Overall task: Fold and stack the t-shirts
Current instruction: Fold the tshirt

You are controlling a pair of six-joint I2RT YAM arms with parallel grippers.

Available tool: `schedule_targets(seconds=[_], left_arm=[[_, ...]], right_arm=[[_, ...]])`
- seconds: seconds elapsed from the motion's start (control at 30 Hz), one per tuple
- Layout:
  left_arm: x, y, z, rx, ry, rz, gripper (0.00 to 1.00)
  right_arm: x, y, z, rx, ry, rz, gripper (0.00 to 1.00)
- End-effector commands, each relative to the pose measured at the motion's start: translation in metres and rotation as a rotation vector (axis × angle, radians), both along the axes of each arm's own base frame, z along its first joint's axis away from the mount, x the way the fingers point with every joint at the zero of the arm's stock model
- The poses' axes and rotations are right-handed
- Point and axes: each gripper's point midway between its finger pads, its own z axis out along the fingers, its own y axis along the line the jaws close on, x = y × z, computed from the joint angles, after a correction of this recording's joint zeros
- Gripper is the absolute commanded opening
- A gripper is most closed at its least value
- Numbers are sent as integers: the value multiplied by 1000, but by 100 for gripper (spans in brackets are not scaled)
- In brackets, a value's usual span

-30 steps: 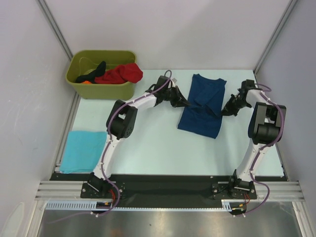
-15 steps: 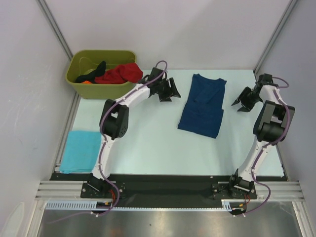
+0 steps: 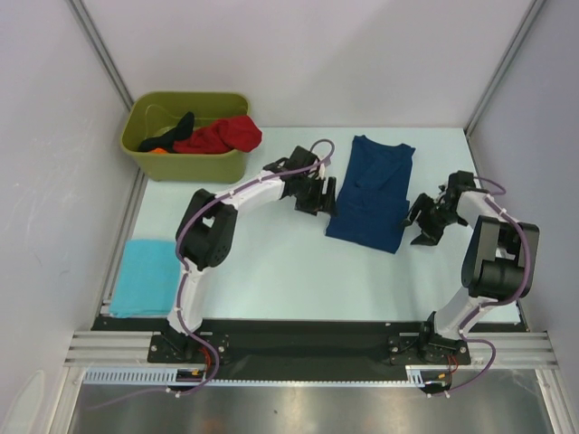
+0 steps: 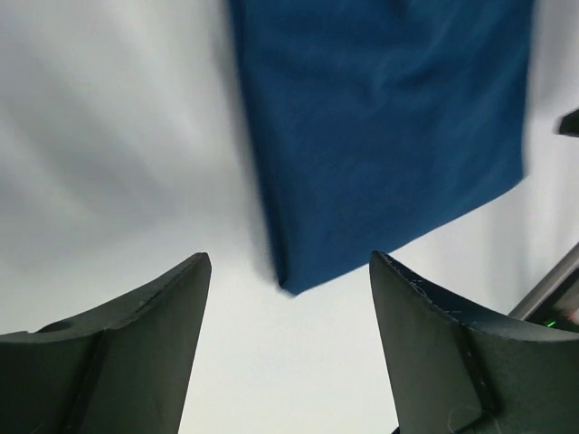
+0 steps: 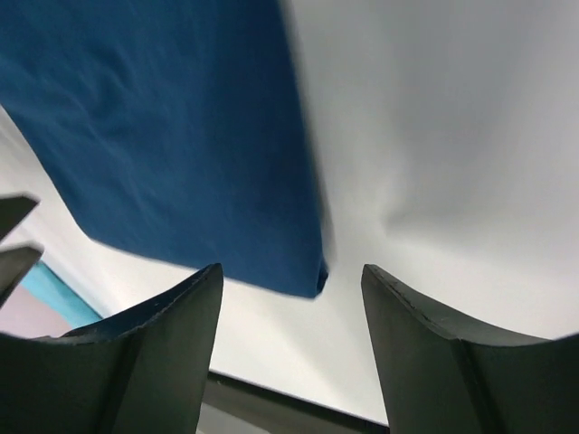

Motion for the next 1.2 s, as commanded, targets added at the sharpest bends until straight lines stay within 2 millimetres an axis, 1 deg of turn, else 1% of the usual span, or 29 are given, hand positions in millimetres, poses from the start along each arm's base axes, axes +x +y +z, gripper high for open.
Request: schedule_targets(seconds=[0.0,0.03,0.1,0.13,0.17,0.23,0.27,0.3,0.33,0.4,0.53,0.7,0.77,0.8,0.83,0.87,0.9,0.93,0.97,1.0,1.03,1.07,1.1,1.13,1.17], left_arm=[[-4,15,2,22,-39,-56,77],[-8,17,-4,30,-31,-73,77],[-13,17,-16,41,-2,-99,76],[-19,14,-18,25,19,-125,75],[-20,14,-21,22,27,-130,73],[-25,14,-28,16,47,-138,69],[-26,14,-30,12,55,-140,64],[-28,13,-32,6,63,-139,62],[-31,11,-34,-14,79,-138,58],[-34,8,-35,-41,96,-136,58],[-43,-3,-40,-85,128,-141,61],[-51,-14,-46,-109,163,-151,60],[-53,-17,-49,-115,171,-147,52],[-54,-17,-50,-113,175,-142,48],[-57,-16,-54,-106,193,-133,37],[-60,-16,-56,-106,207,-131,32],[-64,-14,-61,-96,224,-126,26],[-69,-13,-64,-90,238,-120,9],[-72,-12,-65,-83,245,-113,2],[-75,-10,-65,-78,252,-107,0],[-85,-6,-73,-61,272,-93,0],[-89,-5,-74,-58,274,-88,0],[-98,-1,-75,-55,283,-77,0],[-106,-1,-75,-47,282,-79,0],[-111,-1,-75,-48,288,-80,0]], right_arm=[[-15,20,4,42,-41,74,69],[-22,23,-2,52,-26,82,69],[-22,28,-7,57,-34,105,69],[-24,31,-13,45,-20,127,69],[-26,31,-16,31,-7,131,68],[-26,30,-19,7,1,128,62],[-24,29,-19,4,-8,125,58],[-25,28,-21,-8,3,119,53],[-26,28,-22,-11,10,116,53],[-28,28,-26,-18,18,118,54],[-30,27,-34,-25,27,131,53],[-30,30,-37,-24,35,134,45],[-30,30,-39,-21,38,139,40],[-30,31,-39,-20,36,140,34],[-31,31,-40,-20,41,142,31],[-31,30,-39,-24,45,138,26],[-31,28,-40,-33,48,136,24],[-33,27,-39,-38,58,134,22],[-35,24,-41,-58,68,130,20],[-37,22,-41,-71,78,125,18],[-42,19,-42,-81,100,118,17],[-47,15,-44,-103,119,109,15],[-50,14,-44,-108,128,100,14],[-56,12,-46,-107,150,88,14],[-59,11,-44,-112,145,83,14]])
